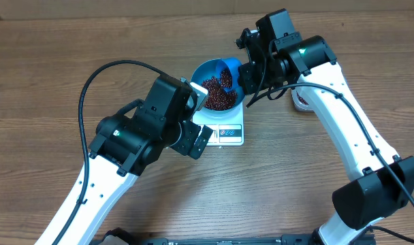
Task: Scoop item into bowl and weigh 150g on scale
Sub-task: 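Keep shaking the blue scoop over the teal bowl with the right gripper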
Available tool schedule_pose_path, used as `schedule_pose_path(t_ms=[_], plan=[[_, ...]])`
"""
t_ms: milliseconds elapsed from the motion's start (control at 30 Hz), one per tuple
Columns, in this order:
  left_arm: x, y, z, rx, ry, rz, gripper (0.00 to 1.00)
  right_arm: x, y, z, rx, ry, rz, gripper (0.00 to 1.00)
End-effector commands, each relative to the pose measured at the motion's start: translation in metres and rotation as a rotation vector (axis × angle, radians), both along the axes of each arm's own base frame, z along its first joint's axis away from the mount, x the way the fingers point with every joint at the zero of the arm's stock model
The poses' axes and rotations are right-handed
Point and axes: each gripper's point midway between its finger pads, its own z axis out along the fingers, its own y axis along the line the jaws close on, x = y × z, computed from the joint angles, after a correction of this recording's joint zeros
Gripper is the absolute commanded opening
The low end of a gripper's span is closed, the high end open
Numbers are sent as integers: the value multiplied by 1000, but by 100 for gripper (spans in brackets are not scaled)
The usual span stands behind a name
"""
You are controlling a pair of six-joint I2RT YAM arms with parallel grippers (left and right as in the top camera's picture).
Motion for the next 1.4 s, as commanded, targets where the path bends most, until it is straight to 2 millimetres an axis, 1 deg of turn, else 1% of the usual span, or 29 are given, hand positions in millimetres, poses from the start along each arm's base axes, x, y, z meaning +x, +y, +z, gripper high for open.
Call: schedule_pose_path(t_ms=[0, 233, 300, 367, 467, 500, 1367], plan=[[2, -1, 4, -7, -8, -13, 100, 1, 0, 30, 38, -64, -9, 4], [2, -1, 4, -7, -8, -13, 99, -1, 0, 29, 37, -57, -3, 4], [2, -1, 4, -7, -8, -13, 100, -11, 5, 27, 17, -66, 121, 4], [2, -1, 4, -7, -8, -13, 99, -15, 5, 24, -19, -73, 159, 4], [2, -1, 4, -7, -8, -13, 100, -6, -1, 25, -23, -74, 50, 4], [2, -1, 4, -7, -8, -13, 99, -1, -2, 27, 0, -70, -2, 4], [2, -1, 4, -7, -8, -13, 99, -3, -2, 26, 5, -58, -1, 4]])
